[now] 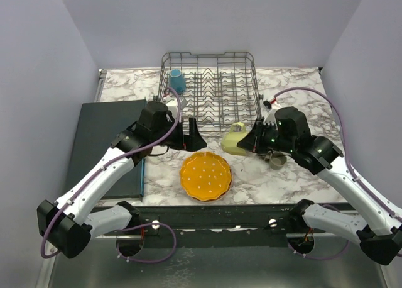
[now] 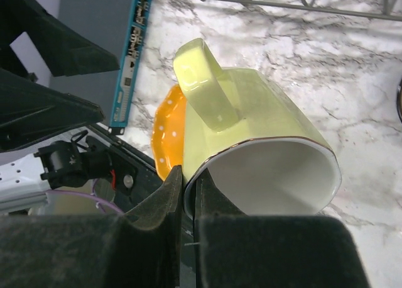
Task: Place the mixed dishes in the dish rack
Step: Pick up the cup at the corner of the board.
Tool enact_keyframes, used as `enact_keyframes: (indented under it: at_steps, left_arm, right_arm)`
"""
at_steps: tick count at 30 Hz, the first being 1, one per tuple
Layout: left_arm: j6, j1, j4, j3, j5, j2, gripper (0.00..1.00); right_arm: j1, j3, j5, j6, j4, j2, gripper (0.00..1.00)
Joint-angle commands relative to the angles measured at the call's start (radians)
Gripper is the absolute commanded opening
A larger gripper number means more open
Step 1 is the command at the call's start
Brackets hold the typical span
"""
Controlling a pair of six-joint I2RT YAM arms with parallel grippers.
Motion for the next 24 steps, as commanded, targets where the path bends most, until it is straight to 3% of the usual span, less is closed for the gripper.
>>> enact_keyframes:
  at_steps: [1, 6, 17, 24]
  left_arm:
    - [-0.063, 0.1, 0.076, -0.04, 0.197, -0.036, 0.99]
    - [-0.104, 0.203, 0.127, -0.075, 0.337, -0.048, 0.99]
    - [-0.17, 0.235, 0.232, -0.12, 0.452, -0.1, 0.99]
    - [-0.204, 0.271, 0.281, -0.132, 0.526, -0.141, 0.99]
  right_arm:
    - [0.007, -0.02, -0.086, 0.003, 0.22, -0.016, 0.0]
    - [0.007, -0.038, -0.172, 0.016, 0.34, -0.006, 0.0]
    - [-0.018, -0.06, -0.368, 0.095, 0.561, 0.051, 0.0]
    - [-0.108, -0.104, -0.546, 0.205, 0.733, 0.05, 0.0]
